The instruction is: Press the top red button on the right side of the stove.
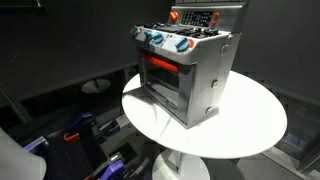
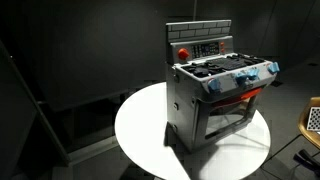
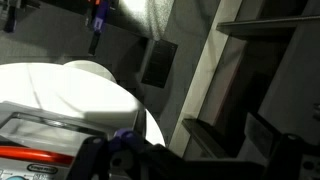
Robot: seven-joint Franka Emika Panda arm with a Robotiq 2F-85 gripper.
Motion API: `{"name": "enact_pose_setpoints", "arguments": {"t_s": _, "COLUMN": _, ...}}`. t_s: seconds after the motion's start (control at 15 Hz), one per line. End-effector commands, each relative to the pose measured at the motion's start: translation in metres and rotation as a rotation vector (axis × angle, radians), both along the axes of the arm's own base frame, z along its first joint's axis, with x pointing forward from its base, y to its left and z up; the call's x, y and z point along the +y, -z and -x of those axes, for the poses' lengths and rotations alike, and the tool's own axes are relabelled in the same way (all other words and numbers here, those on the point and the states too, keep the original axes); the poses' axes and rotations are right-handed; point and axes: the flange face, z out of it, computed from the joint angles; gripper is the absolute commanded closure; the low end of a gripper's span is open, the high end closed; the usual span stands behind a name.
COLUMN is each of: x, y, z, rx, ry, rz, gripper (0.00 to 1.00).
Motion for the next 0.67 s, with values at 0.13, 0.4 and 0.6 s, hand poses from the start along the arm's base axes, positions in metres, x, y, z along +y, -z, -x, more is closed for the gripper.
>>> {"name": "enact_pose_setpoints", "arguments": {"t_s": 0.13, "x": 0.0, "y": -0.0011, "z": -0.0001, "rx": -0.001, "ry": 0.0, "rz": 0.0, "gripper": 0.0}}
{"name": "enact_pose_setpoints", "arguments": {"t_s": 0.4, "x": -0.0001, "y": -0.0012, "z": 0.0, "rx": -0.001, "ry": 0.0, "rz": 0.0, "gripper": 0.0}}
{"name": "enact_pose_setpoints", "arguments": {"t_s": 0.6, "x": -0.0037, "y": -0.0043, "z": -0.0051, "rx": -0.011, "ry": 0.015, "rz": 0.01, "gripper": 0.0}}
